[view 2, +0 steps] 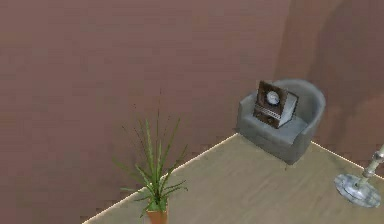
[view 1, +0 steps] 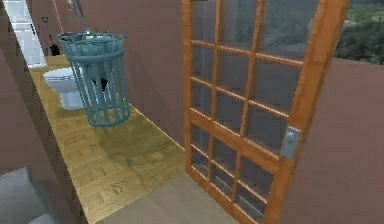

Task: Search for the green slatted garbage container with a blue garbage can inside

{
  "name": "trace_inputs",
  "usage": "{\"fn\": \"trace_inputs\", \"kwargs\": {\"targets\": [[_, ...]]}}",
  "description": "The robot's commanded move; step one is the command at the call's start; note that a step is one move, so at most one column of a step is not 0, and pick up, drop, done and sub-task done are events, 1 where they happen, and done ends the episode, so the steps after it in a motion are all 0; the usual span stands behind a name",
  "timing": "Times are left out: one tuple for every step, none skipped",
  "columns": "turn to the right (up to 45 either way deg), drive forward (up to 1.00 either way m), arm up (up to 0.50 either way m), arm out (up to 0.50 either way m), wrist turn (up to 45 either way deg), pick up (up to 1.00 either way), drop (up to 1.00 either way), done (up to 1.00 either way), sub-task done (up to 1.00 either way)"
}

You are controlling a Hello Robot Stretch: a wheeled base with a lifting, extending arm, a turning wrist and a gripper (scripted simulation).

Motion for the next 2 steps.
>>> {"fn": "trace_inputs", "kwargs": {"targets": [[0.0,0.3,0.0,0.0,0.0,0.0,0.0,0.0,0.0],[-9.0,0.0,0.0,0.0,0.0,0.0,0.0,0.0,0.0]]}}
